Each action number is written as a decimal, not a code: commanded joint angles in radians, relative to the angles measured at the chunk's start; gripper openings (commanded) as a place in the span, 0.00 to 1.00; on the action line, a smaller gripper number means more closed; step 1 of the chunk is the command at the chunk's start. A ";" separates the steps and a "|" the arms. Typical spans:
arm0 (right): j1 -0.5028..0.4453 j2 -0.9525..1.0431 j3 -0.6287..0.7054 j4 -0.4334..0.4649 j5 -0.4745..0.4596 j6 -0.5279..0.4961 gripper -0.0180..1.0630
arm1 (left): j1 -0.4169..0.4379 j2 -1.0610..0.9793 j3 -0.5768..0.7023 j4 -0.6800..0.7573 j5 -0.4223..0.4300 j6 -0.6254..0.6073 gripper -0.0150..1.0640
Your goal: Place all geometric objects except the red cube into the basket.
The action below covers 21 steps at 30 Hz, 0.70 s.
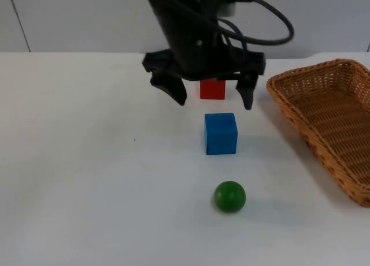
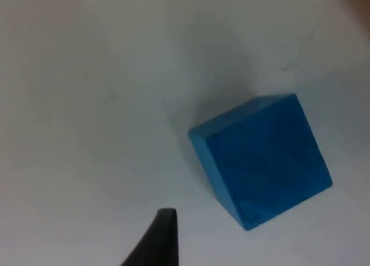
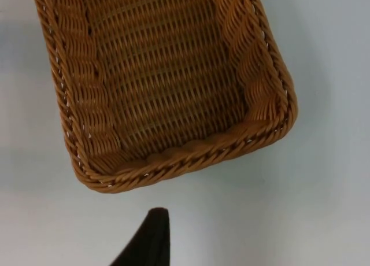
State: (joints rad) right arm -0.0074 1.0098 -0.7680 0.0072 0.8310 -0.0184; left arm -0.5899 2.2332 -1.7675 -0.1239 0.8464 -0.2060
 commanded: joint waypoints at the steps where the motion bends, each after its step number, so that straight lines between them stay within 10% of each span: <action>1: -0.004 -0.002 -0.005 -0.007 -0.014 -0.001 0.99 | -0.016 0.049 -0.072 0.045 0.036 -0.058 0.99; 21: -0.004 -0.002 -0.005 -0.007 -0.035 -0.001 0.99 | -0.037 0.273 -0.211 0.117 0.056 -0.217 0.99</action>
State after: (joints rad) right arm -0.0074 1.0098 -0.7680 0.0072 0.8151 -0.0184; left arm -0.6214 2.5022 -1.9725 -0.0253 0.9198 -0.4037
